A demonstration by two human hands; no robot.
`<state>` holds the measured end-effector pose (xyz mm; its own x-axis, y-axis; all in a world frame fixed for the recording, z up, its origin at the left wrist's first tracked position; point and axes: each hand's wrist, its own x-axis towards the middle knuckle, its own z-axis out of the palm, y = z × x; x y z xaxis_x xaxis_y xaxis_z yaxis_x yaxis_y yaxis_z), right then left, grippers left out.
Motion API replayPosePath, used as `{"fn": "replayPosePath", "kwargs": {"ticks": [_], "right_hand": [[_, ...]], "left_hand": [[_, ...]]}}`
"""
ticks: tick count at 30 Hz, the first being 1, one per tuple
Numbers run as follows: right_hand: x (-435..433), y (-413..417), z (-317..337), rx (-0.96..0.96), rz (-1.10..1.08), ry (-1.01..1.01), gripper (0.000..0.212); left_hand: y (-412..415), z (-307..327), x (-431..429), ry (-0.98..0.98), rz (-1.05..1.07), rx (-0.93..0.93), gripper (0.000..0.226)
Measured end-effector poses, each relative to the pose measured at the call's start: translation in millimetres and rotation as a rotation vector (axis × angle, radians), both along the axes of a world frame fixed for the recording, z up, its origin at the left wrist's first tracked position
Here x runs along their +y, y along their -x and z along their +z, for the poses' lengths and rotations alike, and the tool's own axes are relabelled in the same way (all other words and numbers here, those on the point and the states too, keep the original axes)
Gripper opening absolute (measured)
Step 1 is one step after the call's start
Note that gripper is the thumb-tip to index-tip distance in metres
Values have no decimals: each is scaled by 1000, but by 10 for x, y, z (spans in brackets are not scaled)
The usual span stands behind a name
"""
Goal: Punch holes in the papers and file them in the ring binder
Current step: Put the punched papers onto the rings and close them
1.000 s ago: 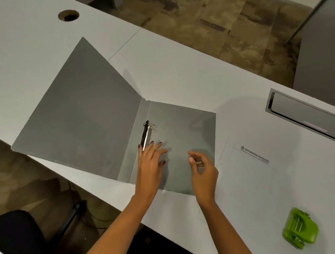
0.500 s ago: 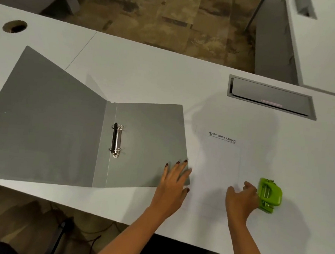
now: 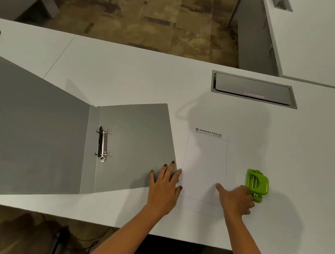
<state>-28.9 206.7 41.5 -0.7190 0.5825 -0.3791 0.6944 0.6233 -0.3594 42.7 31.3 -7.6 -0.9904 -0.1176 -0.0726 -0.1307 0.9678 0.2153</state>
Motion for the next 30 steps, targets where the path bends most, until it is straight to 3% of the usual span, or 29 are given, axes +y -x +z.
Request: {"fn": "replayPosePath", "kwargs": {"ticks": [8, 14, 20, 25, 30], "right_hand": [[39, 179, 39, -153, -74, 79, 79], [31, 198, 61, -75, -44, 127, 80], [5, 179, 122, -53, 9, 236, 54], [45, 97, 238, 94, 33, 220, 43], [33, 37, 587, 347, 117, 86, 29]], "left_hand": [[29, -5, 17, 27, 8, -3, 57], [43, -8, 44, 28, 13, -16, 58], [51, 9, 58, 10, 14, -40, 58], [56, 24, 29, -60, -3, -50, 47], [-9, 106, -60, -278, 14, 47, 44]]}}
